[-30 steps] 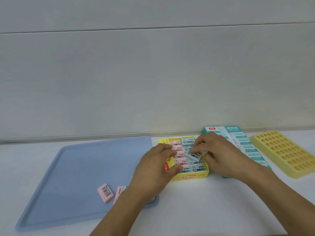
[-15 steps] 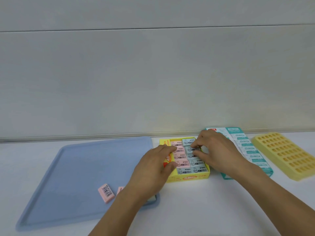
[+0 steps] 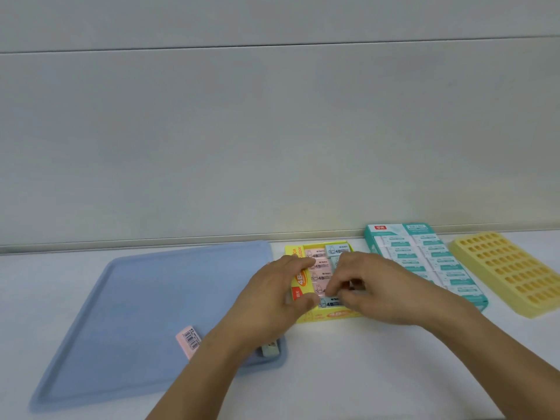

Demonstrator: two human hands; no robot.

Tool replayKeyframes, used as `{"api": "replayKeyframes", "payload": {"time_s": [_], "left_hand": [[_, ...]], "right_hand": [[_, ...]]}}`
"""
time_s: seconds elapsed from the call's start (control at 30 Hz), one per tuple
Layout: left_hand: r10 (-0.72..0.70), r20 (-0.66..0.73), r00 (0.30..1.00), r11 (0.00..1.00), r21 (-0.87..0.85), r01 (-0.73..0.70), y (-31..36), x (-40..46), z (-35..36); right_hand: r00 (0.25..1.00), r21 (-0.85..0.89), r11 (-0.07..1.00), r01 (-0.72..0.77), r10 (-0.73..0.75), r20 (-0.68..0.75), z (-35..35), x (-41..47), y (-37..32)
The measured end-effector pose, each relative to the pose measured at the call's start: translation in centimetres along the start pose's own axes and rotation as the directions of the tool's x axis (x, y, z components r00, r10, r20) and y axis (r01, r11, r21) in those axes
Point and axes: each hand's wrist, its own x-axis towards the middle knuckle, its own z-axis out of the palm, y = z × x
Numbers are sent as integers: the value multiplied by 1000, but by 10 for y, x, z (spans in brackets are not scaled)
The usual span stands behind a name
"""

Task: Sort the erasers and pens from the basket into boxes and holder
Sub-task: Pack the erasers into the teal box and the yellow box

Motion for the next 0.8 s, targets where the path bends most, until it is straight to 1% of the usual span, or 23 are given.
{"api": "replayKeyframes", "payload": {"time_s": [0.07, 0.13, 0.2, 0.3, 0.4, 0.5, 0.57, 0.63, 0.73, 0.8], "left_hand": [[-10, 26, 1000, 999, -32, 10, 0, -1, -1], [-18, 44, 999, 999, -45, 20, -1, -1, -2], [-29, 56, 998, 998, -51, 31, -1, -1, -3], [-40, 62, 997, 998, -45, 43, -1, -1, -3], [-29, 62, 998, 999, -14, 30, 1, -1, -4], [49, 71, 996, 992, 110, -57, 2, 0, -6], [73, 94, 993, 973, 213, -91, 3, 1, -5], [69, 108, 992, 956, 275, -97, 4, 2, -4], [70, 103, 992, 958, 271, -95, 5, 2, -4], [75, 95, 993, 959, 267, -98, 4, 2, -5]], "right_hand": [[999, -30, 999, -21, 22, 33, -1, -1, -7], [997, -95, 995, -40, 46, 57, -5, -2, -14], [994, -201, 978, -51, 69, 86, -8, -2, -20], [992, -347, 936, -68, 99, 74, -11, -2, -26], [992, -419, 904, -90, 118, 41, -9, -1, -33], [995, -471, 880, -55, 87, 46, -6, 0, -36], [994, -398, 915, -60, 93, 65, -7, 0, -32], [987, -256, 961, -103, 131, 92, -8, 0, -23], [982, -128, 982, -141, 155, 111, -3, -2, -11], [986, -80, 987, -138, 145, 83, 0, -4, -8]]}}
